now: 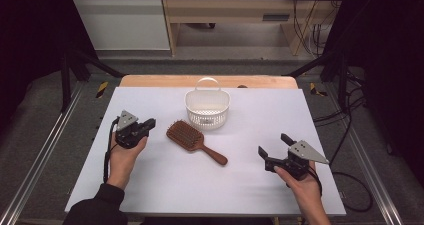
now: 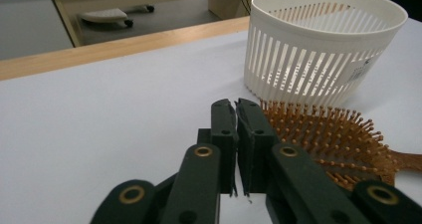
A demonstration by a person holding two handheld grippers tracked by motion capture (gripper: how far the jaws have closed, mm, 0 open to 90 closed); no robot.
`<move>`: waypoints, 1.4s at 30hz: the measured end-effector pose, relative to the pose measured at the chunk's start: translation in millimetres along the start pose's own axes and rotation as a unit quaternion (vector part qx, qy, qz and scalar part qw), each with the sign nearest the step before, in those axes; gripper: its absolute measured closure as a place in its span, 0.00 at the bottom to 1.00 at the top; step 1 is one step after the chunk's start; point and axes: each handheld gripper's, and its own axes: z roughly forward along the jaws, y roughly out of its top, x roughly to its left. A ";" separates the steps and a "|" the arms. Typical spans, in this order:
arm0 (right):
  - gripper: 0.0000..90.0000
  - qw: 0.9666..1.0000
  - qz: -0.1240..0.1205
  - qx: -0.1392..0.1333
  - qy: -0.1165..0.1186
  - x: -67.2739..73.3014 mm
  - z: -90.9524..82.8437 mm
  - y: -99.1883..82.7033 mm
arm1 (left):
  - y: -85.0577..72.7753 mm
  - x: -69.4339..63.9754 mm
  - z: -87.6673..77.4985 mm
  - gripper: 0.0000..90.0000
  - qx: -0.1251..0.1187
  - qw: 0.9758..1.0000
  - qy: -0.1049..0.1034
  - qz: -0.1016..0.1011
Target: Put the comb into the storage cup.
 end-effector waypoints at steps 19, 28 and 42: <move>0.08 1.000 -0.002 0.007 0.011 2.7 3.7 -0.7 | 17.2 8.3 51.3 1.00 0.068 0.997 -0.019 0.030; 0.08 1.000 -0.001 0.009 0.012 3.2 3.9 -1.1 | 13.8 4.0 64.6 1.00 0.092 0.995 -0.024 0.041; 0.09 1.000 -0.002 0.017 0.015 4.0 5.3 -2.5 | 8.2 2.8 80.1 1.00 0.121 0.991 -0.028 0.049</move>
